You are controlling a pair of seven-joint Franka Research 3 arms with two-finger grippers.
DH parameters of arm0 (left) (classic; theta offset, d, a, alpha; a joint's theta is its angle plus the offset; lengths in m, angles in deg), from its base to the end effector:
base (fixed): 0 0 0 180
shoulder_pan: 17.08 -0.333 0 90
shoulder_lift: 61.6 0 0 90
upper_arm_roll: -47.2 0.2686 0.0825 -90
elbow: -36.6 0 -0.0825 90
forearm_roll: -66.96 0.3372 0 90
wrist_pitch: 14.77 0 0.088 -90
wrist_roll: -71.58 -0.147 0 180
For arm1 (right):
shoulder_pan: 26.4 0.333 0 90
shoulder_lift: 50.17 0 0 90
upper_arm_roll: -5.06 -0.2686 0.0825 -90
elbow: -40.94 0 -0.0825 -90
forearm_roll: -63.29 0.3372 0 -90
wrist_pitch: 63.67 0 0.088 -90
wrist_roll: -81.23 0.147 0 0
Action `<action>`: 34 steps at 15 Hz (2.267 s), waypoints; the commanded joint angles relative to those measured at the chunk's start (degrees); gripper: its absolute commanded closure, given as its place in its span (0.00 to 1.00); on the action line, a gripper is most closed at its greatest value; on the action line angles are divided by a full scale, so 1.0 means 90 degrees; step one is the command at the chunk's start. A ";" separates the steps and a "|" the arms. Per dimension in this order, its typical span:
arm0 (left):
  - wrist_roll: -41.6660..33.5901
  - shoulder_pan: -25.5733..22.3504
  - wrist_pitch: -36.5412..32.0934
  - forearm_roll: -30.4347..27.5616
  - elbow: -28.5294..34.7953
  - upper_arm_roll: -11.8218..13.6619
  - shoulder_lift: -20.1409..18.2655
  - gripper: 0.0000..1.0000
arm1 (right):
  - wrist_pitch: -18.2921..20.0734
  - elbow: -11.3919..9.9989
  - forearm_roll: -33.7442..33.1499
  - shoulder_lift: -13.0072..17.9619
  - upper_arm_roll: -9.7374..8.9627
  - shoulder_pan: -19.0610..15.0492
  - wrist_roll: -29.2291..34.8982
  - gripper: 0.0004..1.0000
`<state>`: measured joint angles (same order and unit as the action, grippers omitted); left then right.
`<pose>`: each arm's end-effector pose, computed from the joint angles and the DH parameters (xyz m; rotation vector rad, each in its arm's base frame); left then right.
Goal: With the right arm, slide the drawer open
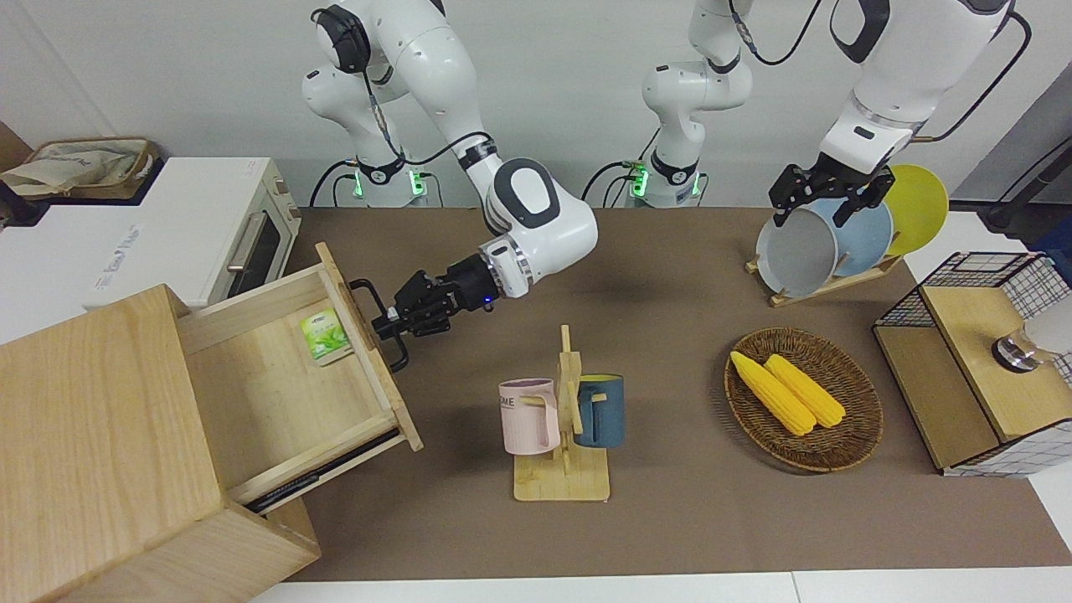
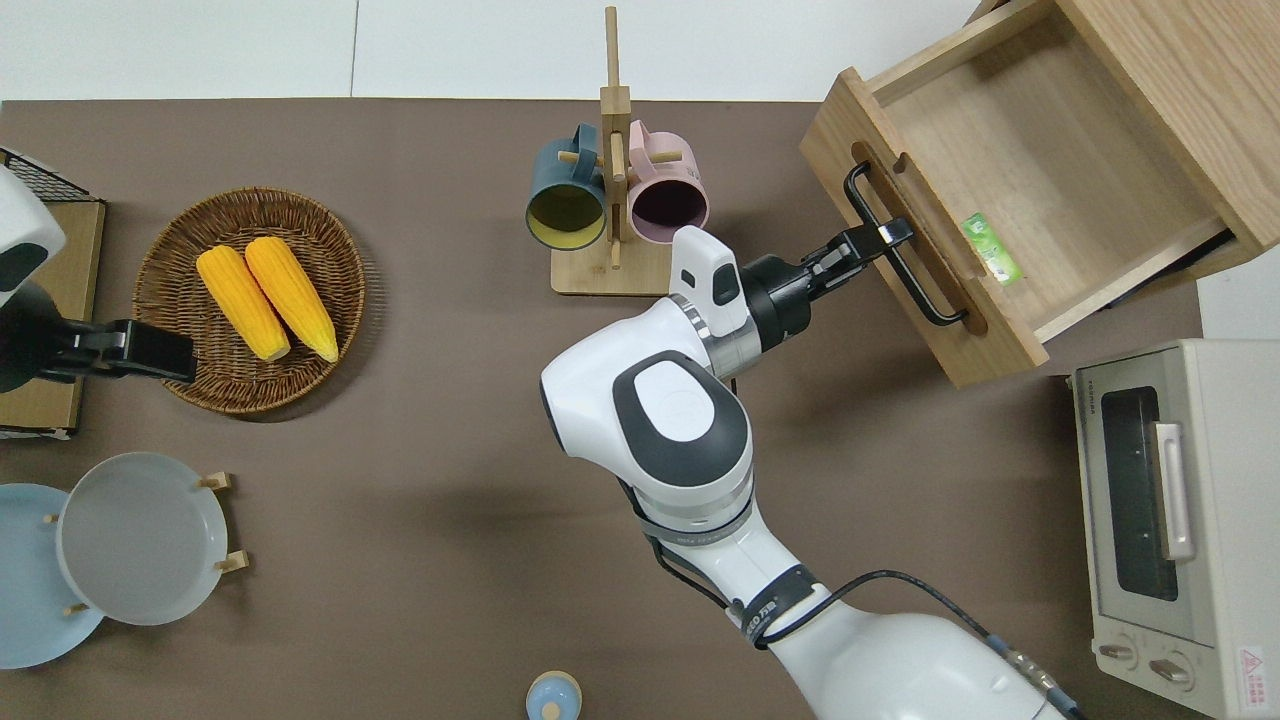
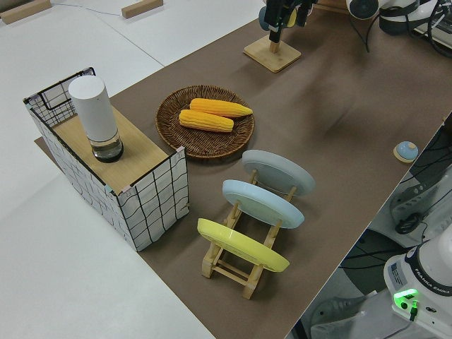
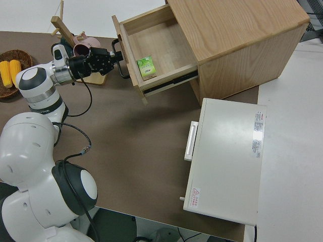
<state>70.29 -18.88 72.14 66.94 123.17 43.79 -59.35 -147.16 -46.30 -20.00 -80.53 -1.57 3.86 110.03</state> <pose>0.5113 -0.0139 0.5378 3.1376 -0.0794 -0.0522 0.5769 0.2234 0.3836 1.6458 0.3925 0.3583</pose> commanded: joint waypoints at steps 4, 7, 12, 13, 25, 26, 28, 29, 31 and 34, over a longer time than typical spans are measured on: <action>-0.0062 -0.0024 -0.0125 0.0109 -0.0156 -0.0041 0.0072 0.01 | 0.0312 0.0230 0.0113 0.0034 0.0033 0.0584 -0.0026 1.00; -0.0062 -0.0024 -0.0125 0.0109 -0.0165 -0.0041 0.0072 0.01 | 0.0312 0.0230 0.0113 0.0014 0.0033 0.0613 -0.0017 1.00; -0.0062 -0.0024 -0.0125 0.0109 -0.0156 -0.0041 0.0072 0.01 | 0.0312 0.0230 0.0113 -0.0006 0.0043 0.0643 0.0003 0.02; -0.0062 -0.0024 -0.0125 0.0109 -0.0165 -0.0041 0.0072 0.01 | 0.0312 0.0230 0.0113 -0.0006 0.0043 0.0652 0.0003 0.02; -0.0062 -0.0024 -0.0125 0.0109 -0.0165 -0.0041 0.0072 0.01 | 0.0225 0.0786 0.3176 0.0666 0.0024 0.0770 0.0931 0.02; -0.0062 -0.0024 -0.0125 0.0109 -0.0165 -0.0041 0.0072 0.01 | 0.0205 0.0796 0.3576 0.0871 0.0024 0.0712 0.0902 0.02; -0.0062 -0.0024 -0.0125 0.0109 -0.0165 -0.0041 0.0072 0.01 | 0.0176 0.0796 0.4328 0.1320 0.0024 0.0449 0.0843 0.02; -0.0062 -0.0024 -0.0125 0.0109 -0.0165 -0.0041 0.0072 0.01 | 0.0108 0.0796 0.4661 0.1555 0.0024 0.0293 0.0727 0.02; -0.0062 -0.0024 -0.0125 0.0109 -0.0165 -0.0041 0.0082 0.01 | 0.0098 0.0796 0.5373 0.1984 0.0024 -0.0107 0.0327 0.02; -0.0062 -0.0024 -0.0125 0.0109 -0.0156 -0.0041 0.0072 0.01 | -0.0009 0.0825 0.6108 0.2425 -0.0015 -0.0635 -0.0347 0.02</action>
<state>70.29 -18.88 72.14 66.94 123.17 43.79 -59.35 -145.13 -38.02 29.60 -62.11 -0.75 2.13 111.37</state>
